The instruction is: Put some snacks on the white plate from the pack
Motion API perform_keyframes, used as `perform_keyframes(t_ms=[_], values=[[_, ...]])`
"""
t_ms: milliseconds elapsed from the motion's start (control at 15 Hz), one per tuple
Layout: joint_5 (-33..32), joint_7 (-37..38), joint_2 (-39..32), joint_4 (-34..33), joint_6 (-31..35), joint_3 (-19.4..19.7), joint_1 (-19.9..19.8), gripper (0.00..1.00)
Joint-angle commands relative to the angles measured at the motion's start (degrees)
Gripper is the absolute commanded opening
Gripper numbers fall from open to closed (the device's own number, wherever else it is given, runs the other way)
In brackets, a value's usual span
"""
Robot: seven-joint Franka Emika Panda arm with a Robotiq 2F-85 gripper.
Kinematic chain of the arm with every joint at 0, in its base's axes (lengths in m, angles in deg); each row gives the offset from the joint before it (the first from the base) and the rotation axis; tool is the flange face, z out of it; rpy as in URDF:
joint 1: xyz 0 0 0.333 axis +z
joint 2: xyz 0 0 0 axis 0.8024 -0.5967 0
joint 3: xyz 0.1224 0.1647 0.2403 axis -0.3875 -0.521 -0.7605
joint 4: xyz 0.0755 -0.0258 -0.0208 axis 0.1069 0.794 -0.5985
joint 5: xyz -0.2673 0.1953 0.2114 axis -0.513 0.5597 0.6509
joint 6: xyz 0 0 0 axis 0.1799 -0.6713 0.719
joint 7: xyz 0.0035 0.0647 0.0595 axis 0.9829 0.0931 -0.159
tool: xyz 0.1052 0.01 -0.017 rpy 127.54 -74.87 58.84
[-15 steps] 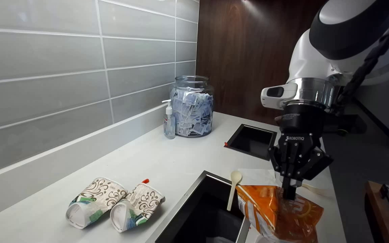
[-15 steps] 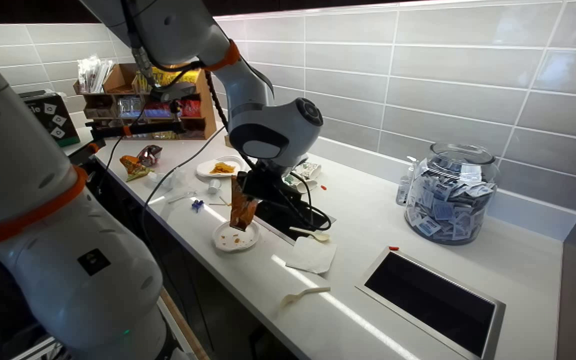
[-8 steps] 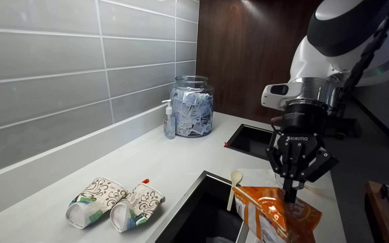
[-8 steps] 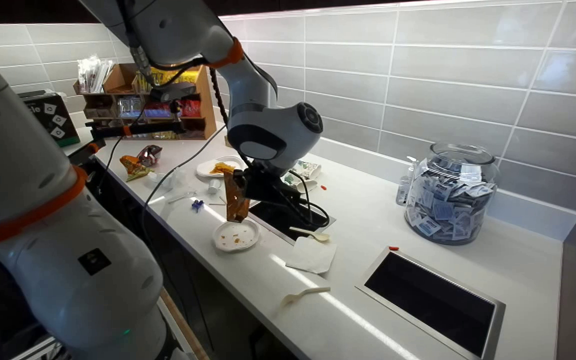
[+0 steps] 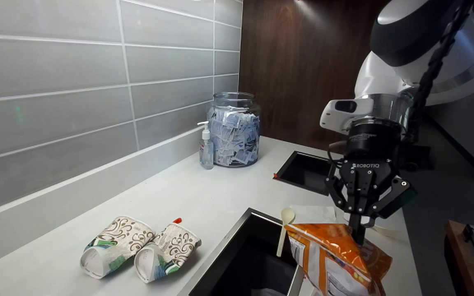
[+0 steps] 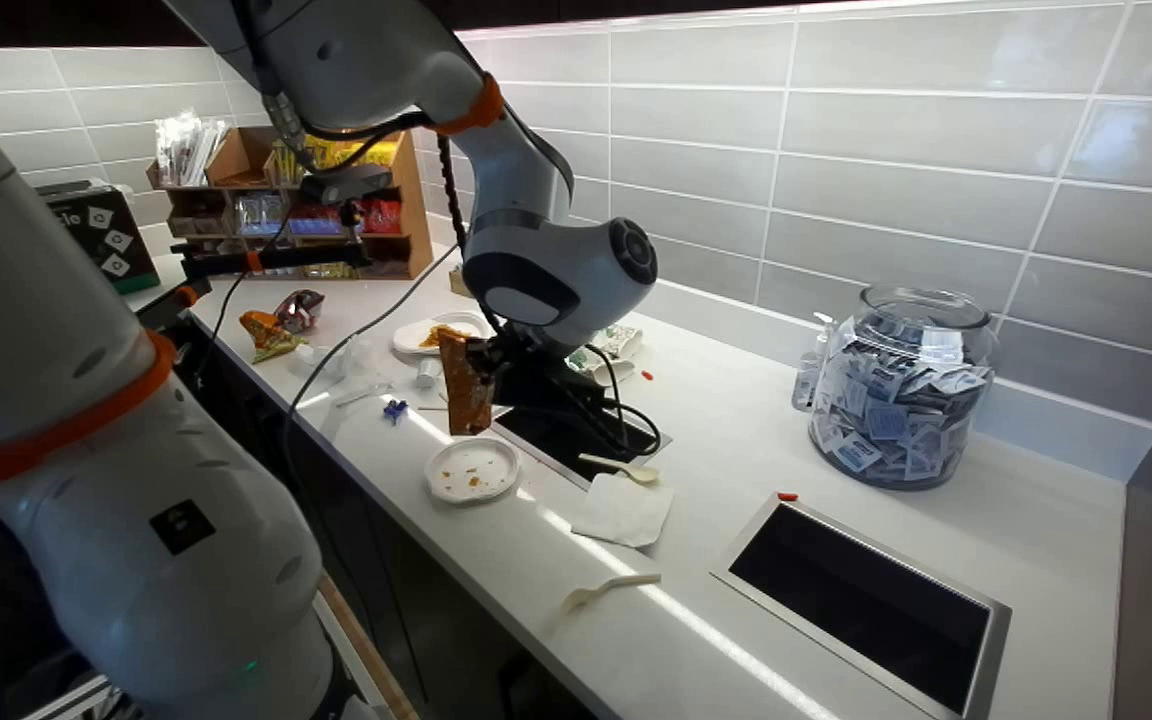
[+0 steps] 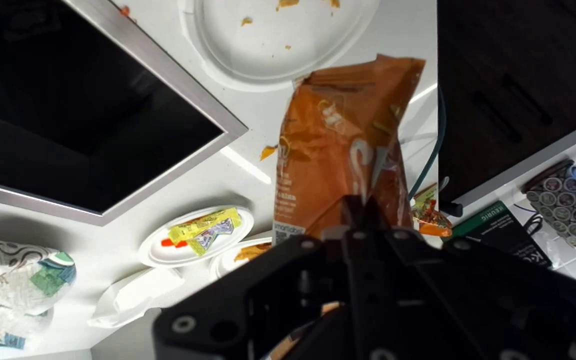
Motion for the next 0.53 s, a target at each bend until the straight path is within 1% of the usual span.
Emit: perform_keyframes(t_ms=[0, 267, 467], values=[[2.85, -5.94, 1.48, 1.53, -3.04, 0.74, -1.53, 0.00], [2.17, -9.24, 0.94, 1.40, -5.94, 0.92, -2.58, 0.00], [1.57, -7.49, 0.01, 1.21, -7.73, 0.81, -3.30, 0.00]])
